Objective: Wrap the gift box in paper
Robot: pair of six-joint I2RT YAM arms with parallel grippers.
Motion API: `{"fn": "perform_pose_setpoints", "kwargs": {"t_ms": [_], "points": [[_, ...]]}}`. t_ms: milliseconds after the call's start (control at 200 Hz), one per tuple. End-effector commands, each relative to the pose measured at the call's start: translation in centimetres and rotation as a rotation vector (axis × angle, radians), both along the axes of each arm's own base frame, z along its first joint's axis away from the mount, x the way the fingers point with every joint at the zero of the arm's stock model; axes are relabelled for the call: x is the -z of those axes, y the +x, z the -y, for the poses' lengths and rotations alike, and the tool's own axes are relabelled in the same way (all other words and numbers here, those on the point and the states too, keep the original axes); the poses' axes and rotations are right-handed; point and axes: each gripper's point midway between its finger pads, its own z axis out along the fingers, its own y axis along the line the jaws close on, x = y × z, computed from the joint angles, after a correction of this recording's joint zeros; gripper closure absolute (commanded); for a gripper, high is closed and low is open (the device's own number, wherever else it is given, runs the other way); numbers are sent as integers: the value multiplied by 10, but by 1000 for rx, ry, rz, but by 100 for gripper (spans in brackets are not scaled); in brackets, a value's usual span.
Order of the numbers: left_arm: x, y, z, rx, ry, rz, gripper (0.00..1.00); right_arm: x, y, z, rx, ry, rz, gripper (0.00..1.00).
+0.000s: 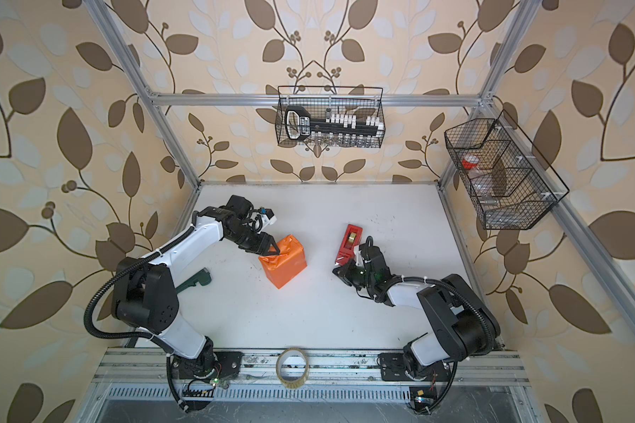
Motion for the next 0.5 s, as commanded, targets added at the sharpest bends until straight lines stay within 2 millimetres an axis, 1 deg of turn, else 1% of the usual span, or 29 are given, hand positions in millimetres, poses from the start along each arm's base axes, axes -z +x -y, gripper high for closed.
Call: {"fn": "perform_pose_setpoints", "kwargs": {"t_ms": [0,100,230,335,395,495], "points": [[18,-15,-15,-2,91,-55,45,15,-2,14,39,-43,-14,100],[14,-14,-14,-4,83,-53,45,21,-3,19,60,-36,-29,100],[19,-14,-15,-3,91,-54,45,17,2,15,48,-32,-22,100],[15,-15,-15,-3,86,-51,45,-4,8,4,35,-8,10,100],[17,-14,-16,-2,94,-52,45,-17,10,-3,11,-22,35,100],[19,-14,-15,-4,91,-58,45,-30,14,-12,-2,-18,55,100]]}}
